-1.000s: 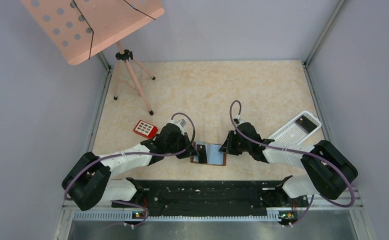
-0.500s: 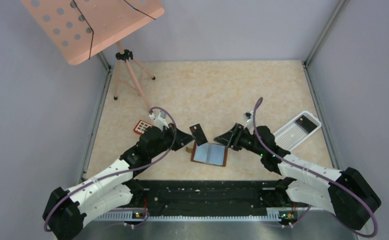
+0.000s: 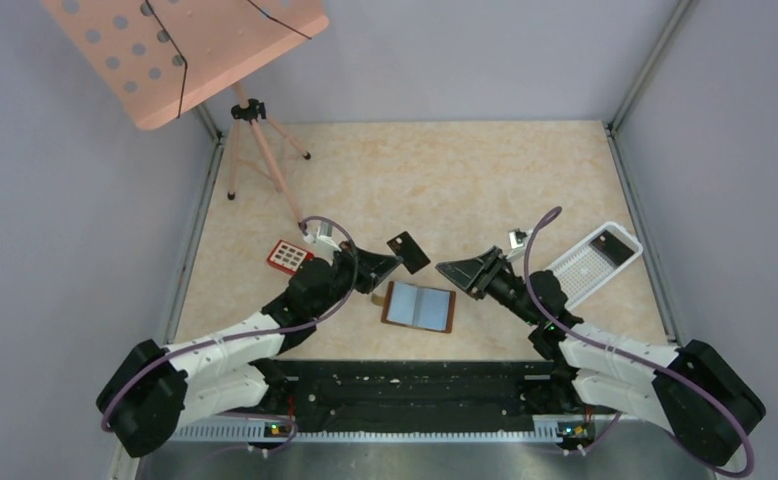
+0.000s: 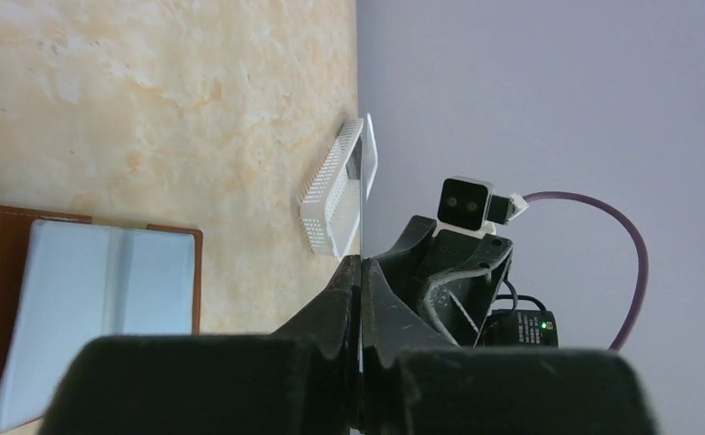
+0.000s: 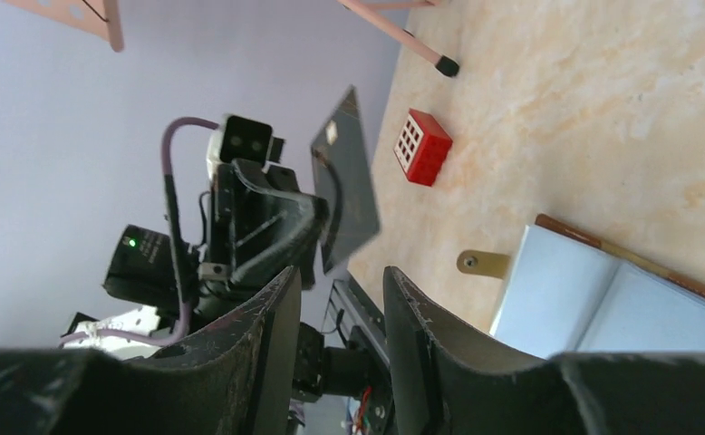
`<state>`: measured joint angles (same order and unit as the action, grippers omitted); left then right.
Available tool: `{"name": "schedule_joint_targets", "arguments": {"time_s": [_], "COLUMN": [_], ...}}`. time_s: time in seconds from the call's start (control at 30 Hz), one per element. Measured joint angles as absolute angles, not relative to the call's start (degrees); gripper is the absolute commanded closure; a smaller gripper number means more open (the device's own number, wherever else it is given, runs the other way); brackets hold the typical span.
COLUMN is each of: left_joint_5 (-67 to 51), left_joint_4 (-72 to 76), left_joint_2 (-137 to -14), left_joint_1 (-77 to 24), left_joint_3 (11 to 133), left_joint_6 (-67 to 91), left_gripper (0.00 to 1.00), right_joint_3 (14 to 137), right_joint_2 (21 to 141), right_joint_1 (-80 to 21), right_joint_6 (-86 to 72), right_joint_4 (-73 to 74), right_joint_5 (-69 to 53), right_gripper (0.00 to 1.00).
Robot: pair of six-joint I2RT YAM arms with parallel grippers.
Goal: Take the credit cards out of the card holder
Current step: Place the credit card in the storage box.
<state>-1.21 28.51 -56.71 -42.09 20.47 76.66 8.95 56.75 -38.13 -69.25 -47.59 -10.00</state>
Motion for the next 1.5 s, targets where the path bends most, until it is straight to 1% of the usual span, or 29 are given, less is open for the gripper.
{"name": "schedule_joint_targets", "arguments": {"time_s": [0.1, 0.3, 0.53, 0.67, 0.93, 1.1, 1.5], "left_joint_5": [1.3, 5.3, 7.2, 7.8, 7.7, 8.0, 8.7], "left_joint_4": [32.6, 39.7, 44.2, 46.6, 50.1, 51.7, 56.3], "left_joint_2": [-60.1, -62.8, -64.9, -66.3, -69.0, -69.1, -71.1], "left_joint_1": [-44.9, -48.8, -49.3, -49.5, -49.7, -49.8, -49.8], "left_joint_3": [20.3, 20.3, 20.0, 19.5, 18.9, 18.1, 16.3], "left_joint_6": [79.2, 81.1, 82.1, 82.7, 83.9, 85.5, 89.7], "left_gripper": [1.0, 1.0, 1.0, 1.0, 1.0, 1.0, 1.0], "right_joint_3": [8.9, 8.9, 8.9, 9.0, 9.1, 9.1, 9.1], "right_joint_2": [57.3, 59.6, 60.2, 61.1, 63.0, 63.1, 63.1], "right_joint_1": [-38.5, -39.3, -39.7, -39.8, -40.4, -40.4, -40.4], "right_joint_6": [-69.9, -70.8, -71.2, -71.2, -71.0, -70.8, -70.1], "right_joint_4": [-50.7, -52.8, -53.8, -54.3, -55.5, -56.7, -57.9], "right_joint_5": [-8.5, -6.5, -5.1, -5.1, -5.5, -5.6, -6.0], "right_gripper": [0.62, 0.64, 0.75, 0.77, 0.74, 0.69, 0.69]}}
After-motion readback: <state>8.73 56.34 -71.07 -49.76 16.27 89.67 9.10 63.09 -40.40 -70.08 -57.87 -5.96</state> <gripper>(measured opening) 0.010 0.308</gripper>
